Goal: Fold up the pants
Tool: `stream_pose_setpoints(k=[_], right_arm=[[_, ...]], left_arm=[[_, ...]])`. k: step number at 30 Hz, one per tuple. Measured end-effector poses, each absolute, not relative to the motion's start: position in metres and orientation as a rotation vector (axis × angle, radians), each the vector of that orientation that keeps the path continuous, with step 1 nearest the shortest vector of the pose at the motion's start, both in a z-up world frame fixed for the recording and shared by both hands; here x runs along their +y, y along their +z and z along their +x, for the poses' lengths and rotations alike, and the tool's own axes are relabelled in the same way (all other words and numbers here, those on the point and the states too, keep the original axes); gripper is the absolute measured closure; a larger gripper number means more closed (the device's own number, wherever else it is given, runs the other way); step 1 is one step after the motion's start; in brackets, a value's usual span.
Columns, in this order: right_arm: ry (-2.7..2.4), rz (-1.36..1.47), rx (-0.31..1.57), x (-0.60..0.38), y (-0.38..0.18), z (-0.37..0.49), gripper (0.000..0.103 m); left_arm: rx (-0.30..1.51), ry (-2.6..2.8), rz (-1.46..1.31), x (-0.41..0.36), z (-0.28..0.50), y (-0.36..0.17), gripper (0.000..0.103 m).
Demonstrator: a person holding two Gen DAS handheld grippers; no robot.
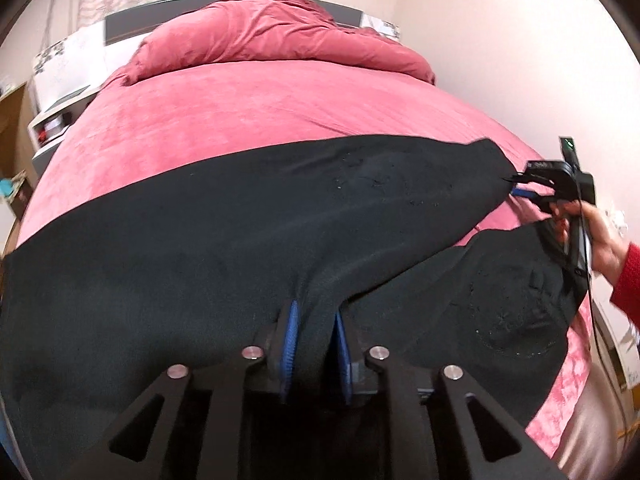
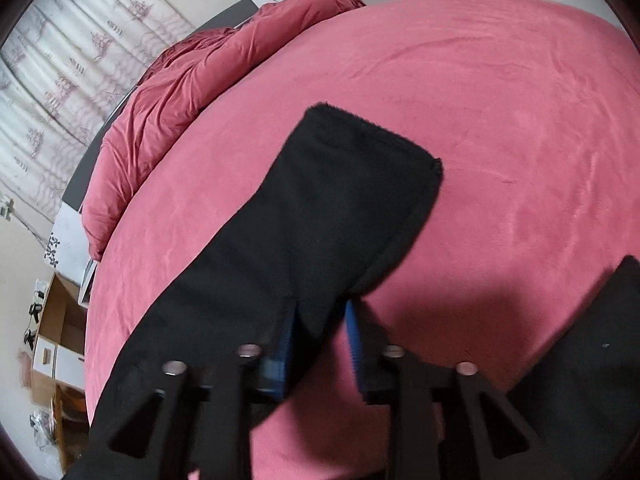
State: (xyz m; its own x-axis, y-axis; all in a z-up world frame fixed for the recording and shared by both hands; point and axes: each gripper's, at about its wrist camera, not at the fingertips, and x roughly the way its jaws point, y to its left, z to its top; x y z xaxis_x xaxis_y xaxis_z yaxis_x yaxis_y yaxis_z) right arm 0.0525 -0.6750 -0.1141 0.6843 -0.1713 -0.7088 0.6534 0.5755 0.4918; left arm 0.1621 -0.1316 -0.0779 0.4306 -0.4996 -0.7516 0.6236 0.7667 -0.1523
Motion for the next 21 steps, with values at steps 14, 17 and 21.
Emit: stream_pose_setpoints(k=[14,17,21], right_arm=[[-0.528,0.639,0.702,-0.664,-0.067,-0.061,0.044],[-0.519,0.676,0.695,-0.671,-0.063,-0.073,0.043],[-0.484,0.629,0.725,-0.666,-0.056,-0.061,0.037]], left_arm=[[0.865,-0.537,0.046,-0.034,0.128,-0.071,0.075],[0.907,-0.449,0.036,-0.001,0.126,-0.085,0.075],[0.919,-0.392,-0.110,0.052,0.137,-0.078,0.075]])
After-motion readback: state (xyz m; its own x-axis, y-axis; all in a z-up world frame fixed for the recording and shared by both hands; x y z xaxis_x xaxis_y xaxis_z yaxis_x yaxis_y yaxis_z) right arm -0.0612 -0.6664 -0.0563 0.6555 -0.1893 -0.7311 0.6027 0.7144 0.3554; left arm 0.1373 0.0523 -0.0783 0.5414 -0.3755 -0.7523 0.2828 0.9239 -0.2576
